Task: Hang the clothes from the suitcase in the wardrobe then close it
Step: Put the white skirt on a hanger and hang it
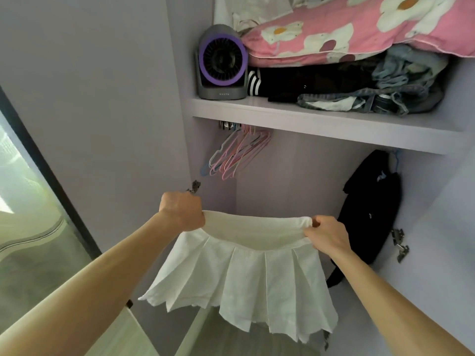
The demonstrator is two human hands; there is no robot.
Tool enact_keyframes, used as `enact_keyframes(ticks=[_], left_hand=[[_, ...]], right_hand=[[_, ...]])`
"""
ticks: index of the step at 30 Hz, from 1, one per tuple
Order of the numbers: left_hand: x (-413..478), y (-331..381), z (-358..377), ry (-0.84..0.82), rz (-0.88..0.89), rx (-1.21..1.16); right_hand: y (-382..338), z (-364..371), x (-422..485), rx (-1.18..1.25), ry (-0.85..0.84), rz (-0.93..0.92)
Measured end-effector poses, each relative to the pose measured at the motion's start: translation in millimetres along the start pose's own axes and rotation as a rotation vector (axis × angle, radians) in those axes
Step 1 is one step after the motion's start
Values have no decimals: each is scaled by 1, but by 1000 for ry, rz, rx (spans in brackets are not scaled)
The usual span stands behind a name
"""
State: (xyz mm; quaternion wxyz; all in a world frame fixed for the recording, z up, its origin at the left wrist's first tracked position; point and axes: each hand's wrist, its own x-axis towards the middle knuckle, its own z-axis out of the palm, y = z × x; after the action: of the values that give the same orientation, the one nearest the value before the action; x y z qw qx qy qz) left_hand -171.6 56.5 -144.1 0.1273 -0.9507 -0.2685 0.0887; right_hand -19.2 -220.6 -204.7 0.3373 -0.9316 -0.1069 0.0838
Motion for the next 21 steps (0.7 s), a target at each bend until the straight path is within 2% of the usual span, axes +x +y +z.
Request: enact_keyframes(ticks=[3, 7, 12, 15, 19, 21], left_hand=[[19, -13, -4, 105, 23, 147], [59, -41, -11, 142, 27, 353], [111, -72, -8, 207, -12, 489], [140, -98, 9, 322, -66, 546], [162, -119, 40, 426, -19, 688], [167, -125, 42, 483, -1, 683]], right_hand=[[-23, 17, 26, -61, -73, -22], [-62, 55, 67, -88, -132, -72], [-117, 113, 129, 54, -132, -92], [-152, 153, 172, 98, -75, -111], [-187, 199, 216, 160, 3, -122], [-192, 221, 243, 197, 35, -92]])
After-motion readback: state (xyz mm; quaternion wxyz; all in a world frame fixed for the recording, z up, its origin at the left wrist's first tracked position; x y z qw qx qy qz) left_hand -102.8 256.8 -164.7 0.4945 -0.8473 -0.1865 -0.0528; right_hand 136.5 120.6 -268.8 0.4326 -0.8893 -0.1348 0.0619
